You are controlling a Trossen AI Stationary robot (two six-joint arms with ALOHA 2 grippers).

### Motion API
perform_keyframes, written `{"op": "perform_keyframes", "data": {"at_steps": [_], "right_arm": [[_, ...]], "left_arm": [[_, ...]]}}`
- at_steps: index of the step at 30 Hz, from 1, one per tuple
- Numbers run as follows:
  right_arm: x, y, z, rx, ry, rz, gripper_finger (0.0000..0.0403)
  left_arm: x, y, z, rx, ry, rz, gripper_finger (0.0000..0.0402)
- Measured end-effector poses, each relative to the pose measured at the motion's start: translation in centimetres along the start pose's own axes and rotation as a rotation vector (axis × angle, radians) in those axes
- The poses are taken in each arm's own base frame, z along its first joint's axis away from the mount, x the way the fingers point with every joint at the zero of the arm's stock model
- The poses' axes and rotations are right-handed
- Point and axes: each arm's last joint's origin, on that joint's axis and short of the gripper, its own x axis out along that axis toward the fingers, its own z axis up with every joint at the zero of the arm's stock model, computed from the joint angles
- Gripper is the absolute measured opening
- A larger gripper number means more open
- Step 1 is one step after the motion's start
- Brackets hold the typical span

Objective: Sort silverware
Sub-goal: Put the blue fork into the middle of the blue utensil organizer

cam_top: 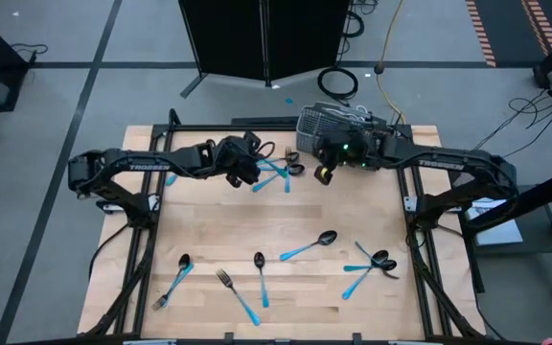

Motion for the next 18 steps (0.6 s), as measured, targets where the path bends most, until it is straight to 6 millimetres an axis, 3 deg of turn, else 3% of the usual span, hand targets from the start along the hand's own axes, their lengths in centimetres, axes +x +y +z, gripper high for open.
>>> {"op": "perform_keyframes", "data": {"at_steps": [6, 11, 18], "right_arm": [[0.7, -1.4, -0.3, 0.133, -0.057, 0.2, 0.0036], [0.9, -2.2, -0.4, 0.135, -0.061, 0.181, 0.0028], [2.1, -2.4, 0.1, 0.161, -0.109, 0.188, 0.006]], "left_arm": [[-0.2, 0.6, 0.7, 0.026, 0.02, 0.091, 0.0], [-0.5, 0.2, 1.8, 0.154, 0.005, 0.095, 0.0], [-1.1, 0.0, 3.5, 0.244, -0.041, 0.129, 0.0]]}}
